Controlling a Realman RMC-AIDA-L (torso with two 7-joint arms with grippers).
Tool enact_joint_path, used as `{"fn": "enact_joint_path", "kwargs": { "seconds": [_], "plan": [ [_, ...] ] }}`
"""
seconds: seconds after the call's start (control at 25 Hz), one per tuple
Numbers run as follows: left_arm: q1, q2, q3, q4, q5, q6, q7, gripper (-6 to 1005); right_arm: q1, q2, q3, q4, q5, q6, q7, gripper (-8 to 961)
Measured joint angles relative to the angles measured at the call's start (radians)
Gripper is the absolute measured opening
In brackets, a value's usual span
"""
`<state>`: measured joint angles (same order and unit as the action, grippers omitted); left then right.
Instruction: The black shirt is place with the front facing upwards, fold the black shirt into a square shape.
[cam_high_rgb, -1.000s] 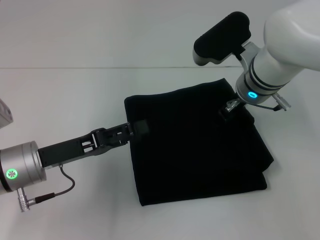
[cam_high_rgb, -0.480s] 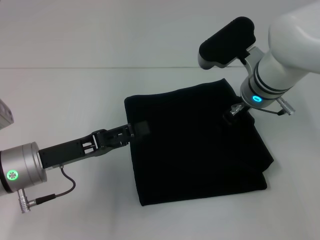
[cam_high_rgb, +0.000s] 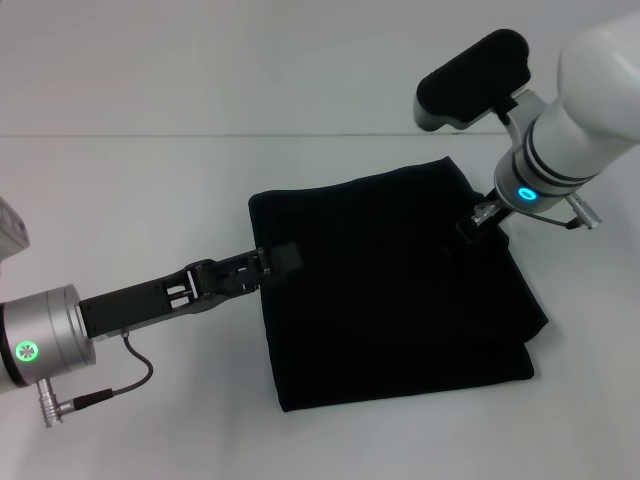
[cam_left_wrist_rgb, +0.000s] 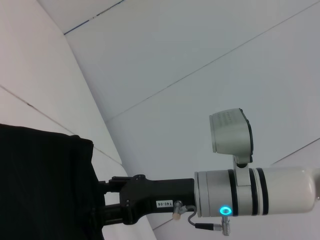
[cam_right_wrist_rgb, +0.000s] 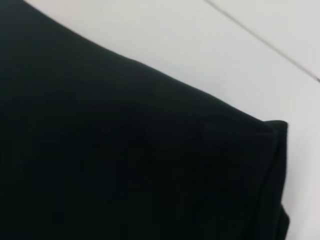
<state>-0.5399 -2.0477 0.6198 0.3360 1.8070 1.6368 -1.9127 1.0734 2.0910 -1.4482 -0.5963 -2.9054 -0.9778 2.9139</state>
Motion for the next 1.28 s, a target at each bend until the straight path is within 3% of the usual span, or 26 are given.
{"fn": "enact_joint_path", "kwargs": {
  "seconds": [0.44,0.88,1.12,1.28],
  "plan": [
    [0.0,0.0,0.0,0.0,0.0,-0.001,0.001,717,-0.065,-0.018,0.129,-0.046,-0.024,0.021,0.015,882],
    [-0.004,0.0,0.0,0.0,0.0,-0.002,0.001,711,-0.148,-0.022,0.306,-0.101,-0.01,0.037,-0.03,885],
    [-0.005,0.0,0.0,0.001,0.0,0.0,0.001,709,-0.184,-0.024,0.393,-0.092,0.113,0.037,-0.122,885],
    [-0.007,0.0,0.0,0.001,0.0,0.001,0.001,707,-0.219,-0.039,0.448,-0.091,0.24,0.017,-0.203,885]
  ]
}}
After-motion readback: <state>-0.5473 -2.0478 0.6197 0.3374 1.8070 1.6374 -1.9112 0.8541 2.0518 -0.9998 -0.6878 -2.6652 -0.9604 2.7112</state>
